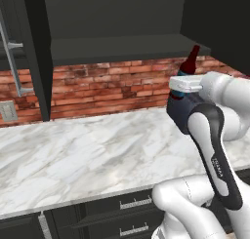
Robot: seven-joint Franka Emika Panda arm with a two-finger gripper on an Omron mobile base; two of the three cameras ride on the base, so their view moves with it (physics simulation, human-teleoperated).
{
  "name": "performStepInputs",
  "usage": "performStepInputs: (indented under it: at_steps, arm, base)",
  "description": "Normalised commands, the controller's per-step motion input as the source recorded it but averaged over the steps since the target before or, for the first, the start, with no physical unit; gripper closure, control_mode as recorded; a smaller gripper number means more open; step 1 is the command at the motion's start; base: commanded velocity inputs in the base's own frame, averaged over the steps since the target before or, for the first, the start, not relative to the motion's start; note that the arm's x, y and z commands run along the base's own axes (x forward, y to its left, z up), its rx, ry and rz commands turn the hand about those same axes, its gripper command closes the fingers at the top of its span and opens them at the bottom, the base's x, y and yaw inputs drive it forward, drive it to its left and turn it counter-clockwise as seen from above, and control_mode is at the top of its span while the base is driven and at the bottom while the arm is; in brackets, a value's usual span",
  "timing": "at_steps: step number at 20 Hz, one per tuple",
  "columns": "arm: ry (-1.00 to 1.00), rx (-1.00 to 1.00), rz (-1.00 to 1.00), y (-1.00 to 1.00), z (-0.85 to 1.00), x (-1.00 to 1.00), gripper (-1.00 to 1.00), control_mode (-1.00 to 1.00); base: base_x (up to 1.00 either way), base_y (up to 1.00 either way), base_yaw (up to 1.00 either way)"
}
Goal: Open the cabinet directly in front. Then move the beer and the mug to the dining counter with the jar on it.
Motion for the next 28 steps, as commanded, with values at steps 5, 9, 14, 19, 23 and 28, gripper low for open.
performStepInputs:
  at_steps: [5,9,14,19,23,28]
  arm:
    - [-0.03,0.00,0.01,0.00,0.00,-0.09,1.00,-1.00]
    - [0.00,0.00,0.00,0.00,0.00,0.00,1.00,1.00]
    - [0.00,0.00,0.00,0.00,0.00,0.00,1.00,1.00]
    - [0.00,0.00,0.00,0.00,0.00,0.00,1.00,1.00]
    - [0.00,0.00,0.00,0.00,0.00,0.00,1.00,1.00]
    - [0.00,0.00,0.00,0.00,0.00,0.00,1.00,1.00]
  base:
    - [0.00,0.00,0.00]
    - [-0.84,0.58,0.11]
    - [-0.95,0.76,0.03]
    - [-0.47,0.04,-0.89]
    - [0.00,0.00,-1.00]
    - [0.00,0.00,-1.00]
